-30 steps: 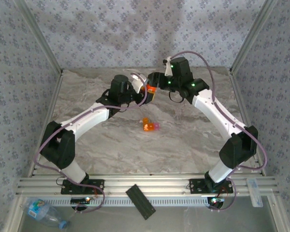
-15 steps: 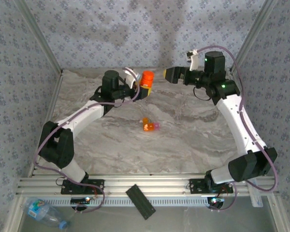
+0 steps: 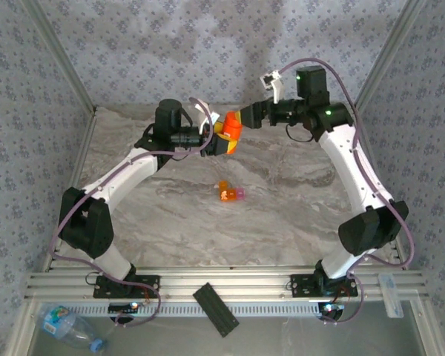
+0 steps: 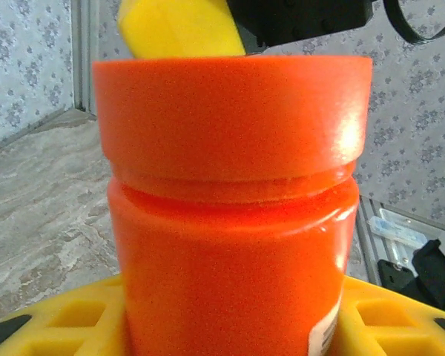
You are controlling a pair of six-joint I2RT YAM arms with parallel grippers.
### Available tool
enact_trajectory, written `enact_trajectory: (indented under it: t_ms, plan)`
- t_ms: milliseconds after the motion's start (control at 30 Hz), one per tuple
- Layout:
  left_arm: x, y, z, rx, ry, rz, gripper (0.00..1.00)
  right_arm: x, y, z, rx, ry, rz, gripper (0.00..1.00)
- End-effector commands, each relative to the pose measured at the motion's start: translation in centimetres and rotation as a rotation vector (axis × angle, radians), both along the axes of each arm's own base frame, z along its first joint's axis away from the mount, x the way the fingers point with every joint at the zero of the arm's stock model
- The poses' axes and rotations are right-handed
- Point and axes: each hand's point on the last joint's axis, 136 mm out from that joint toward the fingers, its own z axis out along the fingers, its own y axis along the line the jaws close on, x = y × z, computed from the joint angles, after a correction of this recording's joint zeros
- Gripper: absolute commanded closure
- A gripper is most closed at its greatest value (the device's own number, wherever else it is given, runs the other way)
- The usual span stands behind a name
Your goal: Sort the pills into containers
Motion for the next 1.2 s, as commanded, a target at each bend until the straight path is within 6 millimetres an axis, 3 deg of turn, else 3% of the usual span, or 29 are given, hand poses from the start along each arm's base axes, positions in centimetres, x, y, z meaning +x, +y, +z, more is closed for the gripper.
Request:
enact_trajectory:
  t_ms: [0,333,533,900,1167]
  plan:
    - [-0.7,-0.5,0.9,-0.014,-0.019,-0.062,1.00,-0.7,0.8,-0.3,-0.030,-0.003,0.046,0.08]
    - [-1.0,-0.7,0.8,-0.010,-0.016,-0.067,1.00,-0.8,1.7,-1.4,-0.038,0.019,0.070,0.18]
    - [-0.9,-0.7,0.8,-0.009,-0.019,-0.062,1.00,-1.1,1.9,-1.8,-0.045,0.031,0.079,0.19]
    - [-0.9,-0.6,1.0,-0.008,-0.029,-0.056,1.00,-1.6,2.5,-2.3,-0.039,0.055,0.109,0.45]
    - [0.8,-0.2,1.6,-0.003,-0.090,0.080,1.00,-1.4,3.3,-4.9,-0.095,0.099,0.009,0.54]
